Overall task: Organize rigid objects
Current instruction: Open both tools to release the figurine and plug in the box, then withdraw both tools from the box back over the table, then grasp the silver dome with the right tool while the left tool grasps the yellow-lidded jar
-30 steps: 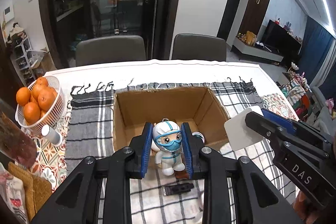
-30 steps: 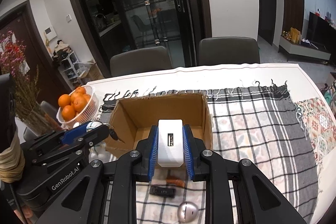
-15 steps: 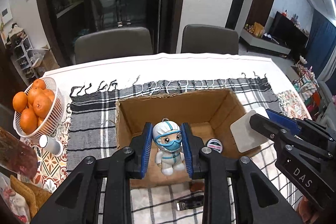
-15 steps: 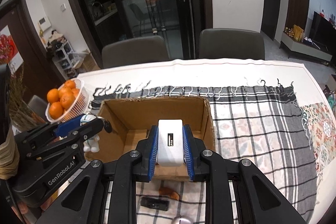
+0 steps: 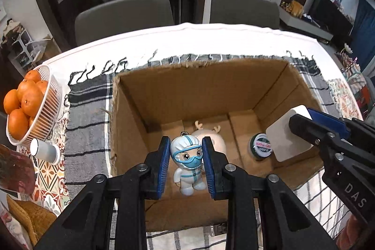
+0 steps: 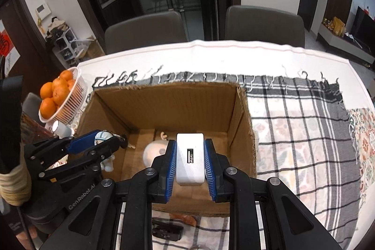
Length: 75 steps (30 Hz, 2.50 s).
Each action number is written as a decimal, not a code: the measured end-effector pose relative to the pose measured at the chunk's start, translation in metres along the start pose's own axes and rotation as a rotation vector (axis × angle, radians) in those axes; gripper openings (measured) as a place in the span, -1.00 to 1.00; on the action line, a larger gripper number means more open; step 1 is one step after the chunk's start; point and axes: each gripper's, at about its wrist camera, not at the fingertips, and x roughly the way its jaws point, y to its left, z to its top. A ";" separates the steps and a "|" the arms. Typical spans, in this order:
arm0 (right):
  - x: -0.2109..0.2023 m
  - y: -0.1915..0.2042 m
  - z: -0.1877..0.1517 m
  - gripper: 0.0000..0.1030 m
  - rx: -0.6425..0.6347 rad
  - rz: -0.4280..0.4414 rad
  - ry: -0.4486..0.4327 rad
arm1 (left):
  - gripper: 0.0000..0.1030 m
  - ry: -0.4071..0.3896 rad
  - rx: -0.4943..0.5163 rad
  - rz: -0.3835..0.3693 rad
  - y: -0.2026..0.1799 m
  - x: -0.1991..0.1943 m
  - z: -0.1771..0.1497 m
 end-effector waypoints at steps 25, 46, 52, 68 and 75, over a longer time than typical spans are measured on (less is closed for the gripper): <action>-0.061 -0.011 -0.035 -0.30 0.048 -0.039 -0.094 | 0.20 -0.165 -0.046 0.007 -0.013 -0.073 -0.040; -0.088 -0.008 -0.092 -0.29 0.085 0.002 -0.074 | 0.20 -0.175 -0.028 -0.022 -0.019 -0.103 -0.105; -0.091 -0.009 -0.110 -0.29 0.076 0.017 -0.060 | 0.20 -0.180 0.013 -0.015 -0.029 -0.108 -0.126; -0.093 -0.016 -0.163 -0.23 -0.035 0.070 -0.077 | 0.20 -0.200 0.137 -0.043 -0.069 -0.104 -0.186; -0.082 -0.019 -0.184 -0.19 -0.090 0.083 -0.061 | 0.20 -0.163 0.179 -0.089 -0.083 -0.087 -0.210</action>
